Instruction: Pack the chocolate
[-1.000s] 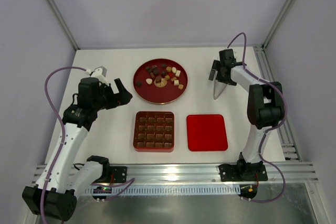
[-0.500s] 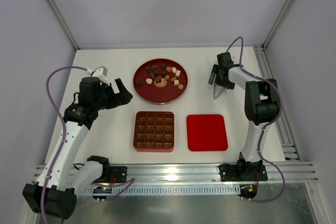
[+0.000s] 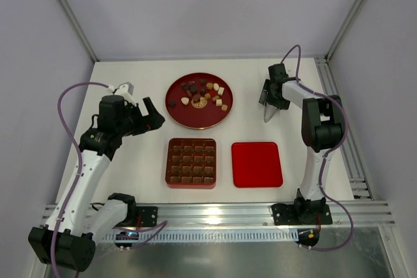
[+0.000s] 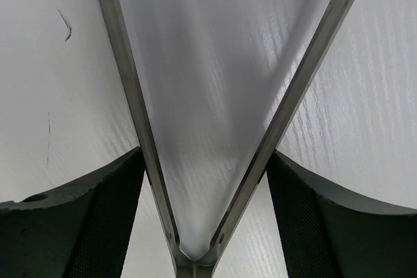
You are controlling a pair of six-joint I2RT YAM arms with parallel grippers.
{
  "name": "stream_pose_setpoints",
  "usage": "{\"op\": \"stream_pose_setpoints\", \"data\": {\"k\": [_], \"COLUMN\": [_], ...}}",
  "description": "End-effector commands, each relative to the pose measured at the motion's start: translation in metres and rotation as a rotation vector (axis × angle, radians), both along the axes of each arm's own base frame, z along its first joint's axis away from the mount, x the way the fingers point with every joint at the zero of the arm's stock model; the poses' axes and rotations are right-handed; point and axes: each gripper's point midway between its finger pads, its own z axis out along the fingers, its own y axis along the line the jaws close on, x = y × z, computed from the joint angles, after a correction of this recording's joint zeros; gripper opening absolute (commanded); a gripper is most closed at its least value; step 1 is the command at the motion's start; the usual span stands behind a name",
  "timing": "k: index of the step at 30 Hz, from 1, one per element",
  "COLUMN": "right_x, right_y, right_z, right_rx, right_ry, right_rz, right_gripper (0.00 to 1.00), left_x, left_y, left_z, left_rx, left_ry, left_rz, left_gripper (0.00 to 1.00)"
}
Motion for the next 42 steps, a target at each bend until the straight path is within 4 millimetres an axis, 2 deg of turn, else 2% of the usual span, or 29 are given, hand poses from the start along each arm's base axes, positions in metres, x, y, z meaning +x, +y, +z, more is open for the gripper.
{"op": "stream_pose_setpoints", "data": {"k": [1,3,9,12,18,19,26,42], "right_x": [0.008,0.008,0.011,0.010,0.006,0.006,-0.008,-0.041], "right_y": [0.000,0.000,0.001,0.001,0.010,0.011,0.026,0.054], "right_z": [0.005,0.005,0.009,0.016,0.044,0.056,0.089,0.136], "right_rx": [0.012,0.016,0.011,-0.008,-0.025,-0.026,-0.034,-0.011], "right_ry": [-0.006,-0.005,-0.014,-0.026,-0.075,-0.098,-0.144,-0.212], "right_rz": [-0.007,-0.005,0.017,0.032,0.069,0.076,0.124,0.202], "right_gripper": [0.75,0.72,0.53,0.50,0.49,0.49,0.49,0.49], "left_x": [-0.001,-0.001,-0.001,-0.001,-0.001,-0.001,-0.001,-0.003], "left_y": [-0.002,-0.002,-0.002,-0.001,-0.001,-0.001,0.000,0.000], "left_z": [0.000,0.000,-0.001,0.000,-0.001,0.000,0.002,0.003], "left_rx": [0.001,0.003,0.005,0.003,0.006,0.007,0.008,0.004], "left_ry": [-0.006,-0.007,-0.006,-0.007,-0.006,-0.010,-0.014,-0.021], "left_rz": [-0.023,-0.022,-0.020,-0.017,-0.016,-0.017,-0.014,-0.014], "left_gripper": [1.00,1.00,1.00,1.00,1.00,1.00,1.00,1.00]}}
